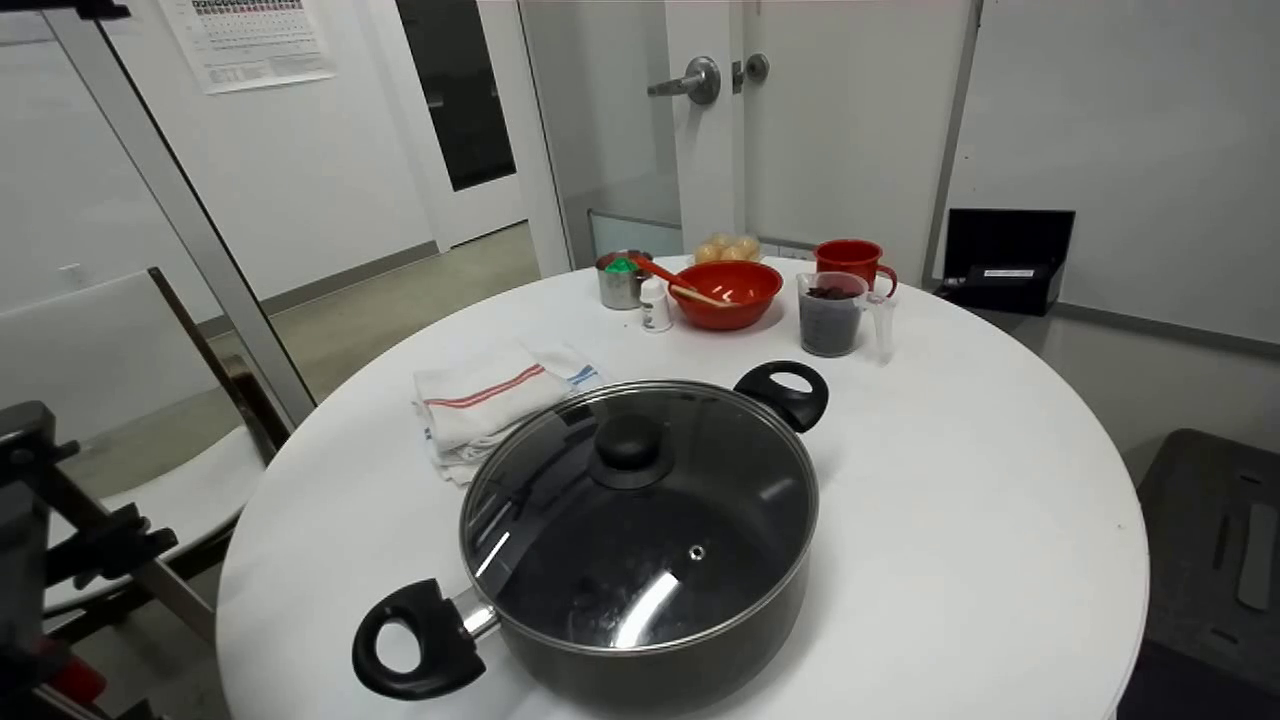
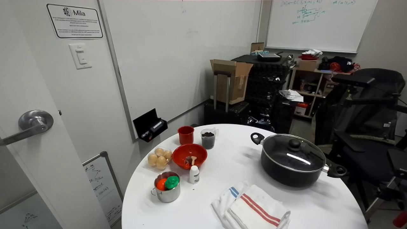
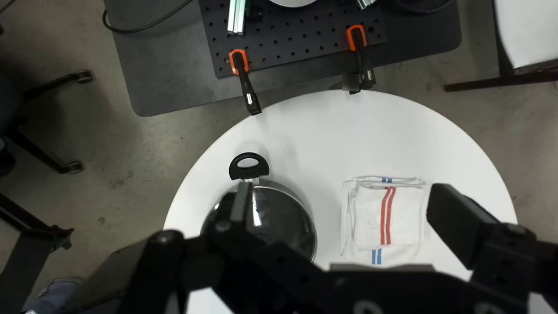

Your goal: Take the lid off of the black pot

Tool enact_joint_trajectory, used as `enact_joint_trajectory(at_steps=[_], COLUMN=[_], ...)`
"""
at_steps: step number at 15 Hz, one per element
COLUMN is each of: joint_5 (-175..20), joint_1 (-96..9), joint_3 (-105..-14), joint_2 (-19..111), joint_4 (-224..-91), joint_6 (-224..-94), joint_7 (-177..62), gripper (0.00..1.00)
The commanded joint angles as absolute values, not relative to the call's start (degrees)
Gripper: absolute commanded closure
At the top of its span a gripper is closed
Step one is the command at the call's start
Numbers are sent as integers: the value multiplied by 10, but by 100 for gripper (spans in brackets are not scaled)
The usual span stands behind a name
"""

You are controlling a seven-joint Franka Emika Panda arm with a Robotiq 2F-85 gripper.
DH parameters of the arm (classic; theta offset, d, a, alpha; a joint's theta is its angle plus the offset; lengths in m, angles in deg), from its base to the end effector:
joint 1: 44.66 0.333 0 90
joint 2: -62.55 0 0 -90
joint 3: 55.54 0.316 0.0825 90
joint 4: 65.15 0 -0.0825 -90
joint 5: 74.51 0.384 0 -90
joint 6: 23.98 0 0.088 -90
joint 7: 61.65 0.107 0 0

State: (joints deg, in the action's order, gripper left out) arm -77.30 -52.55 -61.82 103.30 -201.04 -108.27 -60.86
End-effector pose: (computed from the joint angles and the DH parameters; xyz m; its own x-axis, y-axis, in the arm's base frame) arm 0.3008 -0.0893 0.5506 0.9566 -0.2199 -0.1912 -0.2278 -0.9735 -0.0203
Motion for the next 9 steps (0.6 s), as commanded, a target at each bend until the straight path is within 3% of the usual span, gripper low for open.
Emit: enact_joint_trajectory(at_steps=[1,9], joint_5=[-759,-717], joint_1=[-510,-504], joint_3=[-627,-624], joint_2=[962,774], joint_4=[-1988,-1969], joint_6=[-1090,-1177], joint_7=[-625,-614], gripper=[0,0])
